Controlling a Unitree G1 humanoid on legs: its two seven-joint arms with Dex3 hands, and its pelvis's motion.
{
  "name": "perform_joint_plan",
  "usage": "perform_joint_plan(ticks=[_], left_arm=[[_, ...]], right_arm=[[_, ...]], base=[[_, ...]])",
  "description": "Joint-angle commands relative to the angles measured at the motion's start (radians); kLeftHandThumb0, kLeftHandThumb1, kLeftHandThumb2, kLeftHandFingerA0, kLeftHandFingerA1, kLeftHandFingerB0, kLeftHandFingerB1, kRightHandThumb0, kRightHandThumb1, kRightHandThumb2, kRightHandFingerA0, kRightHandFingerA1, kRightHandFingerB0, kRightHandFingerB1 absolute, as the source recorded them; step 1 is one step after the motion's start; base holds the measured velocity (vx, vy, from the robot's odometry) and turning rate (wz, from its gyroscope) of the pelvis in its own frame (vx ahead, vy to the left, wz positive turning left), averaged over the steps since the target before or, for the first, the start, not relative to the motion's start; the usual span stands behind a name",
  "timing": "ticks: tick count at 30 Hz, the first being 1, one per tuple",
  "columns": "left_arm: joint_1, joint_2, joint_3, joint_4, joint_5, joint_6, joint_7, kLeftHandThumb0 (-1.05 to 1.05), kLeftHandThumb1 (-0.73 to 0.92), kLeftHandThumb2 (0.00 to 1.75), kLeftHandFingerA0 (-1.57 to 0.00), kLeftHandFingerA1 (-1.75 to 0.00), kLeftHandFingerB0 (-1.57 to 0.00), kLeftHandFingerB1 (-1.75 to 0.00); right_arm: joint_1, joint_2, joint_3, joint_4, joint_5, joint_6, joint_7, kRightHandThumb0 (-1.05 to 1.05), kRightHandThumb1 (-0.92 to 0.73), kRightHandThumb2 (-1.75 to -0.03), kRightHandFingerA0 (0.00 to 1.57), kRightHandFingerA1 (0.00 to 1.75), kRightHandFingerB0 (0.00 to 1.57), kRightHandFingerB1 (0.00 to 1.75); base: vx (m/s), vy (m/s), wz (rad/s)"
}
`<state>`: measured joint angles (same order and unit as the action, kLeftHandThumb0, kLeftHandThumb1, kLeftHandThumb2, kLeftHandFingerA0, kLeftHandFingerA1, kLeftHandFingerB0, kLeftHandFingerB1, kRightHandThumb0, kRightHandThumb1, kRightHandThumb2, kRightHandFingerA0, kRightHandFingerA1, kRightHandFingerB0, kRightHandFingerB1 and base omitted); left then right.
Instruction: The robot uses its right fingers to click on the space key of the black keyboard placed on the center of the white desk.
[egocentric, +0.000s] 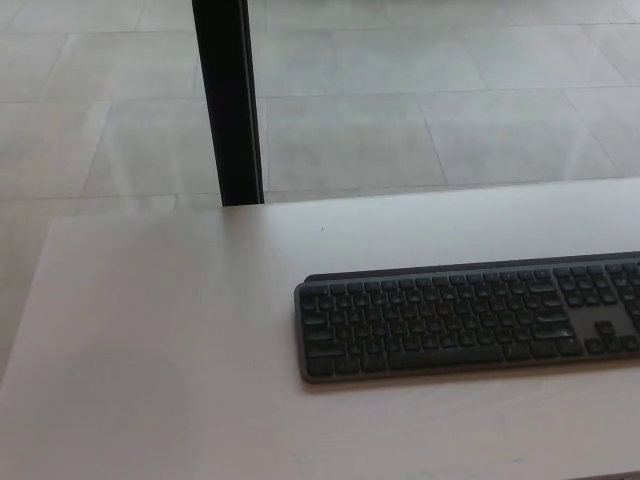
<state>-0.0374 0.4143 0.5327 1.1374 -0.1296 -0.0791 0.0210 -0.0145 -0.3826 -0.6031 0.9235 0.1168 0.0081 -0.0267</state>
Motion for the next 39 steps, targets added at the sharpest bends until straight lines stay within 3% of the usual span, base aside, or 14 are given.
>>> perform_joint_plan(ticks=[1, 7, 9, 14, 15, 18, 19, 20, 22, 23, 26, 30, 38, 39], left_arm=[[-0.063, 0.074, 0.206, 0.098, -0.207, 0.007, 0.055, -0.40, 0.53, 0.55, -0.73, -0.76, -0.71, -0.60], [-0.059, 0.075, 0.219, 0.108, -0.174, -0.003, 0.037, -0.43, 0.52, 0.57, -0.71, -0.77, -0.69, -0.60], [-0.063, 0.073, 0.231, 0.110, -0.180, -0.003, 0.027, -0.42, 0.53, 0.57, -0.70, -0.80, -0.69, -0.62], [-0.062, 0.076, 0.230, 0.112, -0.169, -0.006, 0.033, -0.41, 0.54, 0.56, -0.72, -0.81, -0.69, -0.61], [-0.061, 0.075, 0.235, 0.111, -0.177, -0.011, 0.025, -0.42, 0.54, 0.57, -0.69, -0.80, -0.69, -0.62], [-0.061, 0.075, 0.238, 0.113, -0.183, -0.012, 0.027, -0.42, 0.53, 0.57, -0.70, -0.77, -0.70, -0.62], [-0.062, 0.074, 0.239, 0.114, -0.186, -0.011, 0.023, -0.41, 0.54, 0.57, -0.69, -0.80, -0.70, -0.62], [-0.062, 0.075, 0.240, 0.117, -0.188, -0.009, 0.020, -0.41, 0.54, 0.57, -0.72, -0.81, -0.71, -0.62], [-0.062, 0.076, 0.235, 0.119, -0.185, -0.008, 0.031, -0.41, 0.54, 0.56, -0.75, -0.84, -0.72, -0.62], [-0.058, 0.077, 0.236, 0.120, -0.187, -0.008, 0.026, -0.41, 0.54, 0.56, -0.75, -0.87, -0.71, -0.62], [-0.047, 0.079, 0.228, 0.120, -0.181, -0.011, 0.032, -0.42, 0.55, 0.56, -0.75, -0.83, -0.71, -0.60], [-0.056, 0.079, 0.236, 0.125, -0.193, -0.006, 0.031, -0.40, 0.55, 0.55, -0.72, -0.78, -0.71, -0.60], [-0.046, 0.079, 0.219, 0.124, -0.181, -0.014, 0.034, -0.44, 0.53, 0.56, -0.75, -0.78, -0.70, -0.59], [-0.048, 0.078, 0.231, 0.123, -0.196, -0.009, 0.026, -0.43, 0.53, 0.56, -0.70, -0.75, -0.70, -0.60]], right_arm=[[-0.080, -0.086, -0.273, 0.002, 0.259, -0.019, -0.117, -0.48, -0.49, -0.62, 1.02, 0.90, 0.73, 0.75], [-0.213, -0.155, -0.391, -0.019, 0.275, 0.015, -0.255, -0.57, -0.62, -0.64, 0.95, 0.87, 0.79, 0.88], [-0.296, -0.185, -0.410, -0.043, 0.284, 0.032, -0.273, -0.62, -0.67, -0.62, 0.86, 0.83, 0.52, 0.79], [-0.426, -0.222, -0.407, -0.078, 0.282, 0.035, -0.249, -0.62, -0.64, -0.59, 0.93, 0.73, 0.65, 0.70], [-0.450, -0.213, -0.385, -0.146, 0.282, 0.061, -0.232, -0.68, -0.61, -0.60, 0.92, 0.70, 0.49, 0.64], [-0.494, -0.184, -0.335, -0.276, 0.280, 0.109, -0.223, -0.70, -0.57, -0.59, 0.94, 0.67, 0.49, 0.63], [-0.494, -0.176, -0.325, -0.315, 0.277, 0.133, -0.232, -0.72, -0.40, -0.89, 1.02, 0.78, 0.56, 0.68], [-0.497, -0.149, -0.284, -0.423, 0.278, 0.186, -0.235, -0.70, -0.54, -0.57, 1.12, 0.69, 0.67, 0.61], [-0.504, -0.100, -0.228, -0.593, 0.302, 0.292, -0.258, -0.67, -0.52, -0.57, 1.11, 0.70, 0.75, 0.54], [-0.490, -0.066, -0.147, -0.699, 0.266, 0.332, -0.266, -0.53, -0.58, -0.58, 0.98, 0.76, 0.65, 0.46], [-0.471, -0.028, -0.076, -0.787, 0.265, 0.368, -0.246, -0.40, -0.65, -0.57, 0.93, 0.82, 0.58, 0.43], [-0.402, 0.012, 0.128, -0.899, 0.175, 0.353, -0.151, -0.41, -0.61, -0.59, 1.02, 0.78, 0.61, 0.44], [-0.315, 0.012, 0.399, -0.861, -0.026, 0.183, -0.078, -0.32, -0.58, -0.57, 0.96, 0.82, 0.58, 0.43], [-0.300, 0.008, 0.446, -0.833, -0.055, 0.133, -0.053, -0.38, -0.48, -0.75, 0.93, 0.89, 0.52, 0.53]], base=[[0.00, 0.000, 0.00], [0.00, 0.000, 0.00], [0.00, 0.000, 0.00], [0.00, 0.000, 0.00], [0.00, 0.000, 0.00], [0.00, 0.000, 0.00], [0.00, 0.000, 0.00], [0.00, 0.000, 0.00], [0.00, 0.000, 0.00], [0.00, 0.000, 0.00], [0.00, 0.000, 0.00], [0.00, 0.000, 0.00], [0.00, 0.000, 0.00], [0.00, 0.000, 0.00]])
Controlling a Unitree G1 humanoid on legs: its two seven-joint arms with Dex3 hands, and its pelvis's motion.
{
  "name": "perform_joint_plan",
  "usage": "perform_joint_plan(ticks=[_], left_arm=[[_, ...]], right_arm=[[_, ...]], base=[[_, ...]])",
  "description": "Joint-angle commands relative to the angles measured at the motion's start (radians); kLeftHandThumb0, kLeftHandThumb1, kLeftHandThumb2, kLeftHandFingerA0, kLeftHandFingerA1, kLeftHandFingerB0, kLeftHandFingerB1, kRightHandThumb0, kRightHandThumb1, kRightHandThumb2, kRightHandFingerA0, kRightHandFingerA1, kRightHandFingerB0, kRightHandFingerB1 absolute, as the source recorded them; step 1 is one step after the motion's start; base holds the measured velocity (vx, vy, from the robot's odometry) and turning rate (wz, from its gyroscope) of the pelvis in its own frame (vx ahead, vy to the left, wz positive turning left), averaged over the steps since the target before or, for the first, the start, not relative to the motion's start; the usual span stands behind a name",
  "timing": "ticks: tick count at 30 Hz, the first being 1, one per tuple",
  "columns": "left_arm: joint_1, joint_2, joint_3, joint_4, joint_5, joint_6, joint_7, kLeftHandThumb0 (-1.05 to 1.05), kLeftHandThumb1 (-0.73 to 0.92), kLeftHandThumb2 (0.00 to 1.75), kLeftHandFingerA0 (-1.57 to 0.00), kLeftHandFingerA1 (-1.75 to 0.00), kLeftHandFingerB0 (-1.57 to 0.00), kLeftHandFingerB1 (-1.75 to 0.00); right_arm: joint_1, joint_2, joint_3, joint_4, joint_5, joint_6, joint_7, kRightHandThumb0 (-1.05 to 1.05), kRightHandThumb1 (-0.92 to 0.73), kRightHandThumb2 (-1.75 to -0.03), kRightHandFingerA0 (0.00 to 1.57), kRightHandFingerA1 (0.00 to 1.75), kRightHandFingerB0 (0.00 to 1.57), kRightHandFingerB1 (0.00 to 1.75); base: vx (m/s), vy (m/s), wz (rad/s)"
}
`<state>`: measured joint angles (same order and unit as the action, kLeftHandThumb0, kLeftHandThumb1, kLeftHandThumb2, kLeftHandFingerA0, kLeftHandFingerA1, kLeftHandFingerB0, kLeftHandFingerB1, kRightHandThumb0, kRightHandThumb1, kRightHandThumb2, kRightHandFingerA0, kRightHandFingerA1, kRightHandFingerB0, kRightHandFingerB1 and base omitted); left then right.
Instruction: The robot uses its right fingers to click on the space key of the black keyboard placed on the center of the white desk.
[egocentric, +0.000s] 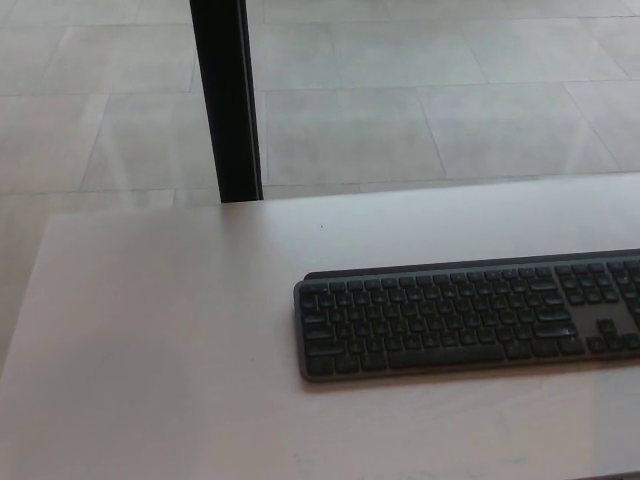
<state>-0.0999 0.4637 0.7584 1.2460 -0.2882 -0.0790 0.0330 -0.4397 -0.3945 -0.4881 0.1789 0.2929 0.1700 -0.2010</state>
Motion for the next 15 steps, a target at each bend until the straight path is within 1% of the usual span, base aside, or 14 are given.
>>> perform_joint_plan(ticks=[1, 2, 5, 6, 7, 9, 10, 11, 13, 14, 15], left_arm=[[0.016, 0.028, -0.001, 0.013, -0.030, -0.015, 0.019, -0.45, 0.51, 0.57, -0.72, -0.78, -0.70, -0.60], [0.015, 0.030, 0.004, 0.017, -0.037, -0.011, 0.015, -0.42, 0.55, 0.56, -0.71, -0.77, -0.69, -0.60], [0.013, 0.031, -0.007, 0.014, -0.027, -0.009, 0.023, -0.44, 0.54, 0.56, -0.74, -0.80, -0.71, -0.60], [0.014, 0.029, 0.000, 0.012, -0.036, -0.013, 0.012, -0.43, 0.53, 0.56, -0.72, -0.81, -0.69, -0.61], [0.015, 0.029, 0.001, 0.012, -0.037, -0.014, 0.010, -0.43, 0.53, 0.56, -0.72, -0.81, -0.69, -0.61], [0.013, 0.029, 0.008, 0.016, -0.046, -0.007, 0.011, -0.42, 0.54, 0.56, -0.72, -0.77, -0.71, -0.60], [0.012, 0.029, 0.005, 0.016, -0.043, -0.007, 0.014, -0.42, 0.54, 0.56, -0.74, -0.78, -0.71, -0.61], [0.012, 0.029, 0.005, 0.017, -0.043, -0.008, 0.015, -0.41, 0.54, 0.56, -0.69, -0.77, -0.71, -0.62], [0.011, 0.028, 0.012, 0.017, -0.052, -0.009, 0.007, -0.41, 0.54, 0.56, -0.69, -0.77, -0.71, -0.62], [0.012, 0.027, 0.011, 0.017, -0.051, -0.010, 0.006, -0.41, 0.54, 0.56, -0.68, -0.78, -0.70, -0.62], [0.013, 0.027, 0.007, 0.018, -0.047, -0.012, 0.006, -0.42, 0.55, 0.56, -0.69, -0.76, -0.70, -0.61]], right_arm=[[0.125, 0.018, 0.356, -0.079, -0.252, -0.033, 0.114, -0.37, -0.56, -0.57, 0.97, 0.83, 0.58, 0.43], [0.127, 0.005, 0.411, -0.051, -0.302, -0.063, 0.115, -0.39, -0.58, -0.57, 0.98, 0.80, 0.59, 0.42], [0.127, -0.017, 0.476, -0.038, -0.353, -0.082, 0.105, -0.45, -0.58, -0.58, 0.99, 0.78, 0.60, 0.41], [0.129, -0.043, 0.524, -0.042, -0.403, -0.074, 0.099, -0.50, -0.59, -0.59, 1.02, 0.83, 0.60, 0.40], [0.129, -0.046, 0.530, -0.042, -0.408, -0.073, 0.098, -0.50, -0.59, -0.59, 1.02, 0.83, 0.60, 0.40], [0.138, -0.069, 0.605, -0.061, -0.467, -0.060, 0.098, -0.54, -0.58, -0.58, 1.00, 0.86, 0.65, 0.40], [0.139, -0.070, 0.629, -0.060, -0.484, -0.059, 0.094, -0.52, -0.55, -0.58, 1.00, 0.95, 0.69, 0.41], [0.142, -0.061, 0.663, -0.052, -0.506, -0.073, 0.086, -0.50, -0.53, -0.56, 1.00, 0.94, 0.70, 0.42], [0.145, -0.057, 0.684, -0.048, -0.508, -0.081, 0.080, -0.50, -0.53, -0.56, 1.00, 0.94, 0.70, 0.42], [0.148, -0.059, 0.698, -0.054, -0.510, -0.072, 0.085, -0.50, -0.54, -0.57, 0.99, 0.99, 0.70, 0.43], [0.148, -0.061, 0.713, -0.055, -0.516, -0.065, 0.086, -0.52, -0.54, -0.57, 1.01, 0.98, 0.70, 0.42]], base=[[0.00, 0.000, 0.00], [0.00, 0.000, 0.00], [0.00, 0.000, 0.00], [0.00, 0.000, 0.00], [0.00, 0.000, 0.00], [0.00, 0.000, 0.00], [0.00, 0.000, 0.00], [0.00, 0.000, 0.00], [0.00, 0.000, 0.00], [0.00, 0.000, 0.00], [0.00, 0.000, 0.00]])
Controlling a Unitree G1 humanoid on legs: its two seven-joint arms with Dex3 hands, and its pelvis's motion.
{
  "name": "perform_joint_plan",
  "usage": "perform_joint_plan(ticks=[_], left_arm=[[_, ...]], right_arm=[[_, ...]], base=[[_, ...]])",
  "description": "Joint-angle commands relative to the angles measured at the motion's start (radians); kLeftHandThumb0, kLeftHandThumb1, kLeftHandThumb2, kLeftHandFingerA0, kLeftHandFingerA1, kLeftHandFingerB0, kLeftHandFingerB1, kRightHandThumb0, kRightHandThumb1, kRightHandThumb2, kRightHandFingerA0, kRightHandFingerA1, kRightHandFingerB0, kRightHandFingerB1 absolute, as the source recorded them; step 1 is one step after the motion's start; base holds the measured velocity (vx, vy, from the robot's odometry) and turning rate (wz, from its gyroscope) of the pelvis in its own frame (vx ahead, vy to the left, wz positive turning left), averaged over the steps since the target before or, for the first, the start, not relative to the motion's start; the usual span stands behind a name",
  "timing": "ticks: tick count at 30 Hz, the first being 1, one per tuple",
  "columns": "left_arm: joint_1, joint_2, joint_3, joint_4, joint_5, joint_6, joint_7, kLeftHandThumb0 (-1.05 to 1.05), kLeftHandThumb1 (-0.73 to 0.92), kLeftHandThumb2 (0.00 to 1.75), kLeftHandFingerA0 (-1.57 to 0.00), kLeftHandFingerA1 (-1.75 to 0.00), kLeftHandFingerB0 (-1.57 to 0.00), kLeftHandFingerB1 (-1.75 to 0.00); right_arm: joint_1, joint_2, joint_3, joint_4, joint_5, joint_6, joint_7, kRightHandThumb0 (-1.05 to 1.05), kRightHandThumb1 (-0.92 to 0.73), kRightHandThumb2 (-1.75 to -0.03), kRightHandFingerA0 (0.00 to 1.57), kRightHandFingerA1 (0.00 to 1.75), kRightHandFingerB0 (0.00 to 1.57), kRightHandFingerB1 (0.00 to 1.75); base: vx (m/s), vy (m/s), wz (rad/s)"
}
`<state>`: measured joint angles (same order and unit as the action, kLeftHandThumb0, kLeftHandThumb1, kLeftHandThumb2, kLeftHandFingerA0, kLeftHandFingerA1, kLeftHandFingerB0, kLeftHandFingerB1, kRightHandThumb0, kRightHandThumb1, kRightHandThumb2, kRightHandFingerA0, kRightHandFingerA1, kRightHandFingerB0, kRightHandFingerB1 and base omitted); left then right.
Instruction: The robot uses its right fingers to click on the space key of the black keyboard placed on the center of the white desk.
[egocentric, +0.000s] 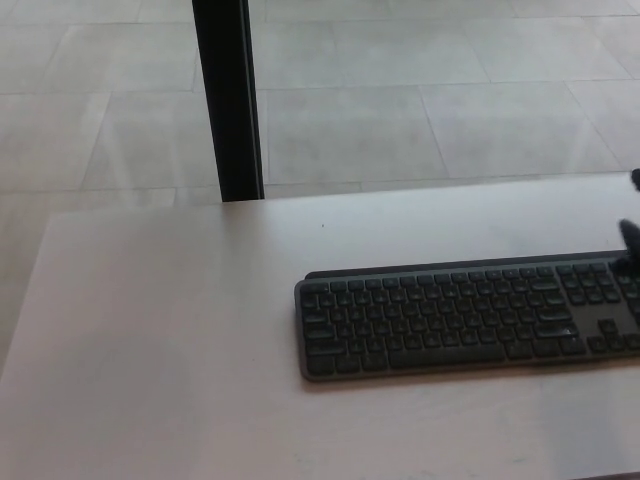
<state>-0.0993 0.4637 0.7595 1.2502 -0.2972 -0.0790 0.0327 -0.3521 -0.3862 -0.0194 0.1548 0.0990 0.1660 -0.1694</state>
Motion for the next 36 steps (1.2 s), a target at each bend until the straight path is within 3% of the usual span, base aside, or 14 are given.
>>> perform_joint_plan(ticks=[1, 4, 5, 9, 11, 12, 13, 17, 21, 22, 24, 28, 36], left_arm=[[0.013, 0.029, 0.003, 0.016, -0.034, -0.010, 0.009, -0.42, 0.54, 0.56, -0.72, -0.77, -0.70, -0.60], [0.013, 0.030, 0.000, 0.016, -0.031, -0.007, 0.011, -0.43, 0.54, 0.56, -0.72, -0.78, -0.70, -0.60], [0.011, 0.029, 0.002, 0.014, -0.034, -0.010, 0.005, -0.42, 0.54, 0.56, -0.70, -0.78, -0.69, -0.61], [0.004, 0.031, 0.000, 0.013, -0.032, -0.008, 0.014, -0.42, 0.54, 0.56, -0.73, -0.79, -0.72, -0.61], [0.001, 0.031, 0.011, 0.013, -0.045, -0.003, 0.002, -0.41, 0.53, 0.56, -0.70, -0.78, -0.68, -0.61], [0.001, 0.032, 0.007, 0.013, -0.041, -0.004, 0.006, -0.43, 0.52, 0.55, -0.73, -0.80, -0.69, -0.62], [0.002, 0.031, 0.002, 0.013, -0.034, -0.007, 0.010, -0.43, 0.52, 0.56, -0.73, -0.82, -0.70, -0.62], [-0.001, 0.031, -0.003, 0.012, -0.031, -0.008, 0.011, -0.43, 0.53, 0.56, -0.76, -0.86, -0.70, -0.61], [-0.010, 0.034, -0.004, 0.017, -0.030, -0.004, 0.009, -0.42, 0.55, 0.56, -0.71, -0.80, -0.71, -0.61], [-0.010, 0.036, -0.011, 0.019, -0.022, -0.005, 0.018, -0.43, 0.54, 0.56, -0.77, -0.85, -0.72, -0.61], [-0.010, 0.034, -0.006, 0.016, -0.028, -0.007, 0.014, -0.42, 0.53, 0.56, -0.75, -0.79, -0.70, -0.60], [-0.010, 0.032, -0.009, 0.012, -0.027, -0.004, 0.020, -0.44, 0.53, 0.56, -0.78, -0.84, -0.70, -0.60], [-0.011, 0.032, -0.004, 0.017, -0.037, -0.012, 0.020, -0.42, 0.52, 0.55, -0.79, -0.86, -0.74, -0.61]], right_arm=[[0.056, -0.071, 0.282, -0.012, -0.349, -0.058, 0.055, -0.57, -0.55, -0.57, 1.00, 0.95, 0.74, 0.43], [0.051, -0.086, 0.325, -0.010, -0.374, -0.034, 0.063, -0.59, -0.57, -0.58, 0.99, 0.96, 0.75, 0.43], [0.049, -0.093, 0.359, 0.005, -0.405, -0.035, 0.061, -0.62, -0.58, -0.58, 1.00, 0.87, 0.76, 0.43], [0.044, -0.090, 0.403, 0.048, -0.407, -0.054, 0.061, -0.58, -0.56, -0.58, 1.02, 0.89, 0.74, 0.43], [0.044, -0.085, 0.419, 0.081, -0.419, -0.102, 0.034, -0.55, -0.54, -0.57, 1.02, 1.08, 0.76, 0.45], [0.040, -0.087, 0.431, 0.091, -0.429, -0.112, 0.030, -0.53, -0.51, -0.56, 1.05, 1.09, 0.77, 0.45], [0.037, -0.095, 0.453, 0.099, -0.452, -0.117, 0.030, -0.55, -0.57, -0.57, 0.98, 1.18, 0.72, 0.44], [0.029, -0.116, 0.509, 0.114, -0.507, -0.128, 0.021, -0.53, -0.57, -0.57, 0.98, 1.18, 0.70, 0.44], [0.015, -0.124, 0.548, 0.138, -0.538, -0.147, 0.013, -0.53, -0.57, -0.59, 0.97, 1.07, 0.69, 0.43], [0.012, -0.124, 0.561, 0.144, -0.549, -0.156, 0.010, -0.52, -0.59, -0.58, 0.98, 1.06, 0.69, 0.43], [0.010, -0.120, 0.569, 0.154, -0.554, -0.167, 0.001, -0.51, -0.58, -0.58, 0.98, 1.07, 0.69, 0.44], [-0.004, -0.110, 0.593, 0.177, -0.578, -0.180, -0.002, -0.50, -0.58, -0.59, 1.00, 1.17, 0.68, 0.44], [-0.037, -0.065, 0.582, 0.237, -0.597, -0.171, -0.012, -0.50, -0.58, -0.59, 0.95, 1.11, 0.66, 0.43]], base=[[0.00, 0.000, 0.00], [0.00, 0.000, 0.00], [0.00, 0.000, 0.00], [0.00, 0.000, 0.00], [0.00, 0.000, 0.00], [0.00, 0.000, 0.00], [0.00, 0.000, 0.00], [0.00, 0.000, 0.00], [0.00, 0.000, 0.00], [0.00, 0.000, 0.00], [0.00, 0.000, 0.00], [0.00, 0.000, 0.00], [0.00, 0.000, 0.00]])
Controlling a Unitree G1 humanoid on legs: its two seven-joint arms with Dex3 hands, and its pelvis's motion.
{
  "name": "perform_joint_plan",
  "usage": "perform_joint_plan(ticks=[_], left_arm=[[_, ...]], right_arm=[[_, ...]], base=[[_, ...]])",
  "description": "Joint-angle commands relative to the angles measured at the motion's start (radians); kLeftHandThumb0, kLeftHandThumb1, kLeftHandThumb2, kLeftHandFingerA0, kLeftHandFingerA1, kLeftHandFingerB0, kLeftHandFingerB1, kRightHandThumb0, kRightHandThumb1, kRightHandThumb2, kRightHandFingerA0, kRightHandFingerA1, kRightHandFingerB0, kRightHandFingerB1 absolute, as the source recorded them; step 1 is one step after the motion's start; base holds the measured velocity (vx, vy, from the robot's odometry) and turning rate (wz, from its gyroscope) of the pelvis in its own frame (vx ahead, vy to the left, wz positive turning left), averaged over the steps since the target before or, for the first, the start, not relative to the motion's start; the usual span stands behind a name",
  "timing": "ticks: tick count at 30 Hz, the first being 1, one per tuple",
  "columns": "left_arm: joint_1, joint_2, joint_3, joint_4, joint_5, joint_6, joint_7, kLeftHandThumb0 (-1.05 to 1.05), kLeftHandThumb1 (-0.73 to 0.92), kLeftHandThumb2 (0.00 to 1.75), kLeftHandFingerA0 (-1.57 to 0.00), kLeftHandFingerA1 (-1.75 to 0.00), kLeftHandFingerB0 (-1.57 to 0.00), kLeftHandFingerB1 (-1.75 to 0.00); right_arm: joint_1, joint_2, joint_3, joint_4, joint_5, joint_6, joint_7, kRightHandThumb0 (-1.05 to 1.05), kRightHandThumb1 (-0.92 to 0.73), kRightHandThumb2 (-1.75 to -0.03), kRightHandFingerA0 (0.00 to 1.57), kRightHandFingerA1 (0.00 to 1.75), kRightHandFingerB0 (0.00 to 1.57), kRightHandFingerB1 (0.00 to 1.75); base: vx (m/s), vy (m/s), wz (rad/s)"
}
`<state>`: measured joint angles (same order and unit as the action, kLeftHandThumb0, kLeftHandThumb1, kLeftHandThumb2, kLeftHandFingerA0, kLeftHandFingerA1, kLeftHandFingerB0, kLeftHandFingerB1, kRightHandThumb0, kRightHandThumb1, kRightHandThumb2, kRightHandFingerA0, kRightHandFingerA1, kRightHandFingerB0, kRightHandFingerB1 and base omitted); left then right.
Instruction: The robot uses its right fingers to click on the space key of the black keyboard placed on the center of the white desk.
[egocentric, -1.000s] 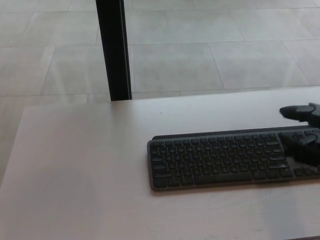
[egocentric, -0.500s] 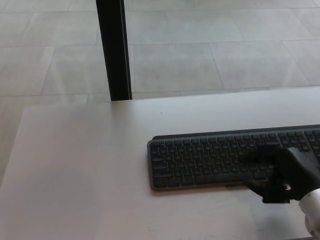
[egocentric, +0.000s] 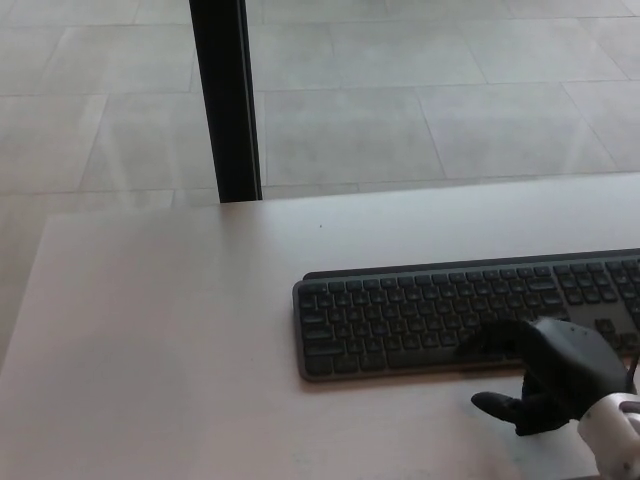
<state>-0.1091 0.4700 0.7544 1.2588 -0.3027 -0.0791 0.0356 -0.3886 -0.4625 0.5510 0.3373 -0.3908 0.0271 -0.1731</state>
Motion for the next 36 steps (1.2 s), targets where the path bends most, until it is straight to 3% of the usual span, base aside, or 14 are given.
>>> perform_joint_plan(ticks=[1, 5, 11, 13, 17, 19, 23, 27, 36], left_arm=[[0.001, 0.026, 0.002, 0.008, -0.034, -0.010, 0.015, -0.43, 0.52, 0.56, -0.76, -0.84, -0.72, -0.62], [0.005, 0.028, -0.009, 0.007, -0.036, -0.009, 0.011, -0.43, 0.54, 0.56, -0.75, -0.81, -0.70, -0.60], [0.010, 0.026, -0.011, 0.007, -0.047, -0.012, 0.007, -0.43, 0.54, 0.56, -0.75, -0.82, -0.69, -0.60], [0.012, 0.023, -0.013, 0.004, -0.048, -0.018, 0.008, -0.43, 0.54, 0.56, -0.77, -0.84, -0.71, -0.61], [0.010, 0.027, -0.032, 0.007, -0.036, -0.015, 0.022, -0.44, 0.55, 0.56, -0.76, -0.82, -0.72, -0.60], [0.010, 0.027, -0.028, 0.006, -0.048, -0.014, 0.022, -0.44, 0.54, 0.56, -0.77, -0.79, -0.71, -0.60], [0.011, 0.026, -0.028, 0.008, -0.053, -0.016, 0.020, -0.45, 0.54, 0.56, -0.79, -0.85, -0.74, -0.61], [0.015, 0.030, -0.036, 0.010, -0.048, -0.014, 0.013, -0.45, 0.55, 0.56, -0.76, -0.75, -0.68, -0.58], [0.022, 0.027, -0.034, 0.007, -0.058, -0.016, 0.006, -0.44, 0.55, 0.56, -0.77, -0.78, -0.71, -0.60]], right_arm=[[0.001, 0.020, 0.005, 0.056, -0.105, -0.036, -0.009, -0.47, -0.57, -0.58, 0.98, 1.21, 0.67, 0.45], [0.006, 0.053, -0.018, 0.065, -0.112, -0.058, -0.015, -0.45, -0.57, -0.58, 0.96, 1.23, 0.67, 0.46], [0.018, 0.085, -0.037, 0.070, -0.135, -0.060, -0.013, -0.43, -0.56, -0.58, 0.92, 1.12, 0.65, 0.45], [0.019, 0.092, -0.035, 0.064, -0.150, -0.047, 0.002, -0.34, -0.59, -0.59, 0.90, 1.42, 0.65, 0.46], [0.023, 0.109, -0.038, 0.069, -0.169, -0.040, -0.003, -0.35, -0.55, -0.62, 0.94, 1.46, 0.66, 0.48], [0.028, 0.113, -0.033, 0.053, -0.185, -0.017, 0.020, -0.35, -0.56, -0.62, 0.94, 1.40, 0.66, 0.47], [0.030, 0.121, -0.040, 0.047, -0.197, 0.000, 0.034, -0.34, -0.56, -0.62, 0.91, 1.44, 0.66, 0.46], [0.027, 0.119, -0.038, 0.086, -0.221, -0.025, 0.005, -0.35, -0.55, -0.63, 0.91, 1.49, 0.65, 0.47], [0.017, 0.146, -0.045, 0.097, -0.256, 0.070, 0.044, -0.36, -0.56, -0.60, 0.91, 1.37, 0.66, 0.45]], base=[[0.00, 0.000, 0.00], [0.00, 0.000, 0.00], [0.00, 0.000, 0.00], [0.00, 0.000, 0.00], [0.00, 0.000, 0.00], [0.00, 0.000, 0.00], [0.00, 0.000, 0.00], [0.00, 0.000, 0.00], [0.00, 0.000, 0.00]])
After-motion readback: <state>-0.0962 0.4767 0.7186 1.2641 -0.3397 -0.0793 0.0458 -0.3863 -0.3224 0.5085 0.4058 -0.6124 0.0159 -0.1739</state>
